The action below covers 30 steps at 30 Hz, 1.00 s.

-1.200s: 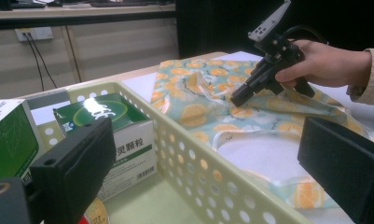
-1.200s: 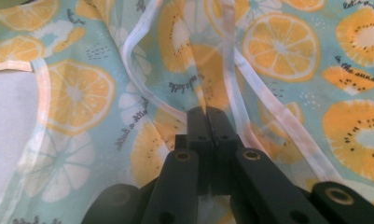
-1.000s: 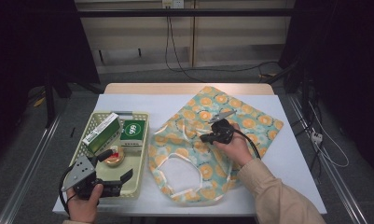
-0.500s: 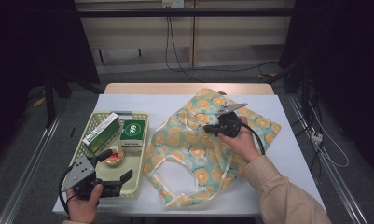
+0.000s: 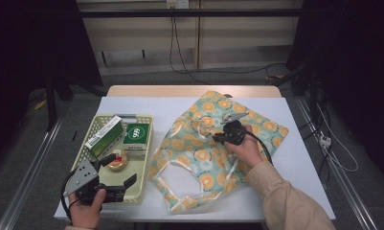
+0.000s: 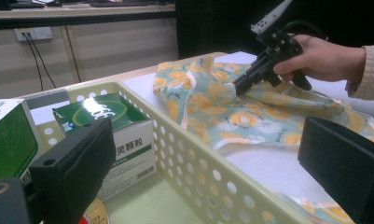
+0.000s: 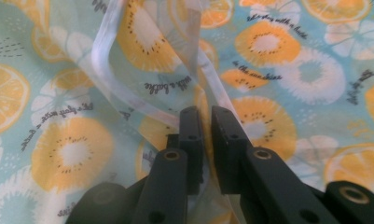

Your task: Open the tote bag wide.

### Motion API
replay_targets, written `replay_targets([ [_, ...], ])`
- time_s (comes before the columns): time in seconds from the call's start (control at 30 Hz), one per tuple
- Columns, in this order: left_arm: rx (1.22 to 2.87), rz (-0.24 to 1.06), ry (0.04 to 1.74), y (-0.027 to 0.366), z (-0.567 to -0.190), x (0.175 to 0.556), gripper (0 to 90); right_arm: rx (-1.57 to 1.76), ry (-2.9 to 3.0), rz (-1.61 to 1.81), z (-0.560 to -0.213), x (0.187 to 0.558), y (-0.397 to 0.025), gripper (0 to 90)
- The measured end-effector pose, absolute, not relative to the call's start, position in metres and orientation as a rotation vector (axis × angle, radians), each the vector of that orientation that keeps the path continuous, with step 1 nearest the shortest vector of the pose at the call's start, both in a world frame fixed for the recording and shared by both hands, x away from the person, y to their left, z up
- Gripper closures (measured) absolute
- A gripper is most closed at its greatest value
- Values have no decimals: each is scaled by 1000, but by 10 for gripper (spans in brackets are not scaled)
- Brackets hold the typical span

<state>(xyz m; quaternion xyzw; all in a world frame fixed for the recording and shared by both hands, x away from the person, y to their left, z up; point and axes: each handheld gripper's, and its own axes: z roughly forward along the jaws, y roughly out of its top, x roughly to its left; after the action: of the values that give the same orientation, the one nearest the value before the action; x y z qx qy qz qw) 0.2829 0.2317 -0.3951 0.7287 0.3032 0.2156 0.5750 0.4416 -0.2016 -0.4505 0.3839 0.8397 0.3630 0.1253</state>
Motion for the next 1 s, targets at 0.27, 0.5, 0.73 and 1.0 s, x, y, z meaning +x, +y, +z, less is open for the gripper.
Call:
replay_targets([
  [0.27, 1709, 506, 708, 231, -395, 283, 39, 1146, 2460, 1107, -459, 433, -201, 546],
  [0.5, 1715, 504, 708, 230, -395, 282, 39, 1079, 2490, 1032, -459, 426, -190, 286],
  [0.73, 1713, 502, 706, 230, -395, 282, 39, 1071, 2465, 982, -462, 428, -190, 182],
  [1.0, 1712, 502, 707, 230, -395, 283, 39, 1132, 2408, 982, -461, 435, -200, 349],
])
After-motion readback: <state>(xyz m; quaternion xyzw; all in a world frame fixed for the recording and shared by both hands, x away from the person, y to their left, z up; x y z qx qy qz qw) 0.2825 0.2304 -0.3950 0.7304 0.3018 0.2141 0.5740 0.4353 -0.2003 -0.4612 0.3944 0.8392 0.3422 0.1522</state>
